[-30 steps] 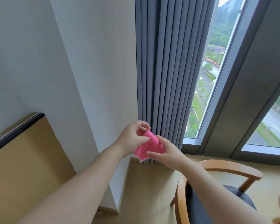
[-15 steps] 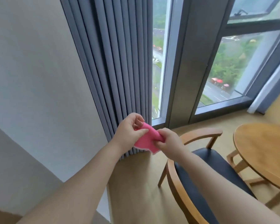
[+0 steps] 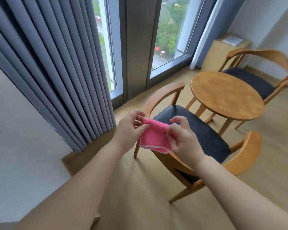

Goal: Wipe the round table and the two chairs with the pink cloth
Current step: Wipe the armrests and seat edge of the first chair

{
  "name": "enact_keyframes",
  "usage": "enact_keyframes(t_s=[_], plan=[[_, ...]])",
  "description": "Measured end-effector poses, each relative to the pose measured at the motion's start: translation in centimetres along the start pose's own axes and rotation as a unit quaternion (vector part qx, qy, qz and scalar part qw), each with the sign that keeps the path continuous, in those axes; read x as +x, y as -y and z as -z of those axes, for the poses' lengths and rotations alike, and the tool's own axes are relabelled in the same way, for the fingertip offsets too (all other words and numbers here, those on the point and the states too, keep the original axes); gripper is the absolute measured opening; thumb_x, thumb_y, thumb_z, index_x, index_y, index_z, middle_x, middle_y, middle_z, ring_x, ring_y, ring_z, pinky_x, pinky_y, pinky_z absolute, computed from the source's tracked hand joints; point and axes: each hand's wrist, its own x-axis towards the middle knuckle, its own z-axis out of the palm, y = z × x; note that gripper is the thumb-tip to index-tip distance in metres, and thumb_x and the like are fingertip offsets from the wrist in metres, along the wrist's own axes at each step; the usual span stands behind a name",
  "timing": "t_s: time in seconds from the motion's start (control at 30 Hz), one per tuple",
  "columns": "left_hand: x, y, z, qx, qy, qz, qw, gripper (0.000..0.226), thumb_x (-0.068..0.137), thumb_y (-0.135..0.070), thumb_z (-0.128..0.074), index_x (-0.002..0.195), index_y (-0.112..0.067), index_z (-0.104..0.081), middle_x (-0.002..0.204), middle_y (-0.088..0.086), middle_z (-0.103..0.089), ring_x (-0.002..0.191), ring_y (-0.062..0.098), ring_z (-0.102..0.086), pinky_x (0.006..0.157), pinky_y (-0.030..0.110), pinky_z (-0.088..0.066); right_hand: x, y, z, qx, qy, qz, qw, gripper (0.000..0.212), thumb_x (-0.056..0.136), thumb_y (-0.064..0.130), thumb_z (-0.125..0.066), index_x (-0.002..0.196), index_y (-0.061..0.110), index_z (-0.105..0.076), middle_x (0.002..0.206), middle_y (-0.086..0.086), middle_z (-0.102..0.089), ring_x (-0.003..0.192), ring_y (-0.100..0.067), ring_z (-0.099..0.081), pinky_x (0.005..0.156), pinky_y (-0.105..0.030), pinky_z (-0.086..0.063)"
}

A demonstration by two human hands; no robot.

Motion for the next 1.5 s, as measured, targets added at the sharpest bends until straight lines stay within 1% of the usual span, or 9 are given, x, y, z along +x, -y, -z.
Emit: enact_keyframes(t_s=[0.13,0.33,0.6,0.73,0.8,0.97,1.17,1.37,1.5], plan=[[-0.1,5.6,-4.3,0.006,0.058,-0.054,0.997,0.037,0.086,-0.012,-0.067,0.095,-0.044,-0.053,0.096,-0.010,-0.061,0.090,0.015,-0.065,0.070,0.029,-0.059,-3.9,-4.5,-3.4,-0.052,-0.007,0.003,0.999,0.008,0.090,0.014,-0.063,0.097,0.011,-0.063,0.126,-0.006,-0.040,0.090,-0.017,-0.057,0.071,-0.024,-0.057],[-2.0,12.9,-9.4,0.011,0.077,-0.176,0.981,0.025,0.086,-0.015,-0.067,0.098,-0.037,-0.062,0.093,-0.008,-0.067,0.087,0.011,-0.068,0.069,0.032,-0.060,-10.1,-10.0,-8.7,-0.156,-0.106,0.052,0.981,0.015,0.084,0.017,-0.073,0.091,0.006,-0.067,0.113,-0.009,-0.050,0.081,-0.013,-0.056,0.068,-0.014,-0.051],[-5.3,18.0,-14.6,0.034,-0.010,-0.337,0.941,0.021,0.084,-0.007,-0.068,0.093,-0.026,-0.065,0.085,-0.012,-0.067,0.077,0.005,-0.067,0.066,0.020,-0.056,-16.0,-13.8,-12.3,-0.382,-0.225,0.162,0.882,0.024,0.080,0.025,-0.078,0.081,0.004,-0.067,0.098,-0.013,-0.059,0.065,-0.015,-0.054,0.053,-0.022,-0.047],[-6.6,19.7,-17.7,0.041,-0.049,-0.369,0.927,0.020,0.080,-0.007,-0.072,0.090,-0.023,-0.066,0.080,-0.017,-0.063,0.074,0.006,-0.064,0.069,0.020,-0.054,-17.8,-16.0,-13.1,-0.485,-0.242,0.152,0.827,0.027,0.075,0.020,-0.081,0.086,0.000,-0.067,0.112,-0.021,-0.059,0.096,-0.035,-0.059,0.080,-0.046,-0.051],[-6.9,20.6,-18.8,0.045,-0.072,-0.368,0.926,0.019,0.080,-0.008,-0.073,0.089,-0.022,-0.065,0.080,-0.013,-0.063,0.075,0.007,-0.064,0.069,0.021,-0.053,-18.3,-17.1,-13.6,-0.502,-0.200,0.178,0.823,0.040,0.073,0.017,-0.082,0.103,-0.005,-0.066,0.122,-0.024,-0.055,0.112,-0.040,-0.054,0.096,-0.049,-0.047],[-6.5,22.1,-19.8,0.013,-0.070,-0.374,0.925,0.015,0.084,-0.009,-0.071,0.096,-0.018,-0.068,0.088,-0.005,-0.069,0.082,0.008,-0.066,0.076,0.026,-0.057,-18.6,-19.5,-14.7,-0.510,-0.103,0.235,0.821,0.065,0.083,0.008,-0.063,0.142,-0.003,-0.038,0.151,-0.024,-0.030,0.139,-0.040,-0.030,0.108,-0.051,-0.036],[-6.4,23.4,-20.6,0.046,-0.107,-0.437,0.892,0.028,0.088,-0.005,-0.062,0.115,-0.011,-0.066,0.107,-0.004,-0.064,0.096,0.008,-0.061,0.085,0.013,-0.049,-17.2,-21.4,-16.6,-0.557,-0.165,0.193,0.791,0.071,0.097,0.032,-0.044,0.153,0.010,-0.007,0.159,-0.016,0.002,0.147,-0.035,-0.004,0.119,-0.050,-0.008],[-6.9,25.2,-20.0,0.129,-0.092,-0.435,0.887,0.022,0.087,-0.002,-0.062,0.106,-0.012,-0.067,0.097,-0.008,-0.059,0.086,-0.001,-0.055,0.076,0.002,-0.040,-18.4,-24.4,-15.5,-0.575,-0.218,0.194,0.764,0.080,0.092,0.024,-0.058,0.153,0.009,-0.009,0.159,-0.014,-0.001,0.147,-0.035,-0.007,0.120,-0.049,-0.009],[-7.7,27.7,-19.4,0.152,-0.054,-0.404,0.900,0.021,0.088,-0.002,-0.059,0.100,-0.017,-0.068,0.093,-0.016,-0.056,0.085,-0.001,-0.056,0.069,0.010,-0.045,-21.2,-26.7,-13.5,-0.575,-0.206,0.149,0.778,0.089,0.093,0.023,-0.060,0.153,0.009,0.005,0.159,-0.018,-0.001,0.146,-0.038,-0.008,0.119,-0.051,-0.011]])
